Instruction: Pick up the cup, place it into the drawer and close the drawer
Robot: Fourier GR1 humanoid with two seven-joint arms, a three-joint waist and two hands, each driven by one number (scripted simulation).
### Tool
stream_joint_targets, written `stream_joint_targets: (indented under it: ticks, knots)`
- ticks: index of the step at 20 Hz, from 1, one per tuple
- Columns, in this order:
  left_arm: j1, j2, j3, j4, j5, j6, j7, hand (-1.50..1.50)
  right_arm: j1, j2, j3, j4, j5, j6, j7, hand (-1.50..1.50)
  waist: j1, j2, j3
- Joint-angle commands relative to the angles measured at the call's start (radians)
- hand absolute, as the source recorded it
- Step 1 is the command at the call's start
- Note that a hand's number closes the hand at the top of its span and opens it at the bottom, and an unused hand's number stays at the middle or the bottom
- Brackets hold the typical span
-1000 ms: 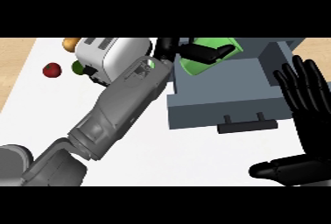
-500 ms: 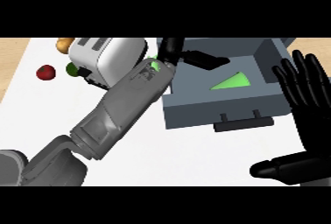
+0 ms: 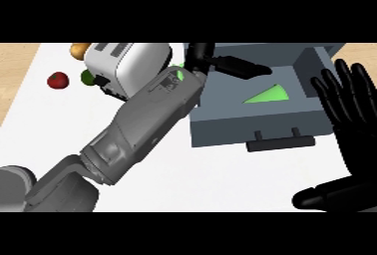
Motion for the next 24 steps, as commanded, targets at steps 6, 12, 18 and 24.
stream_joint_targets:
  ticks: [6,12,18,24]
  knots:
    - [0.057,0.0,0.109,-0.082,0.059,-0.056,-0.048,-1.5,0.053,-0.048,-0.032,-0.054,-0.051,0.049,0.025,1.5,0.078,-0.019,-0.001]
    - [0.173,0.115,0.133,-0.249,0.071,-0.048,-0.006,-1.5,0.1,-0.149,-0.003,-0.14,0.043,0.138,0.042,1.5,0.108,-0.031,-0.002]
    - [0.393,0.259,0.143,-0.488,0.092,-0.064,0.065,-1.5,0.167,-0.156,0.045,-0.11,0.202,0.17,-0.022,1.5,0.129,-0.032,-0.002]
    - [0.612,0.405,0.172,-0.732,0.086,-0.066,0.122,-1.5,0.097,-0.179,0.062,-0.084,0.248,0.155,0.063,1.5,0.112,-0.025,-0.002]
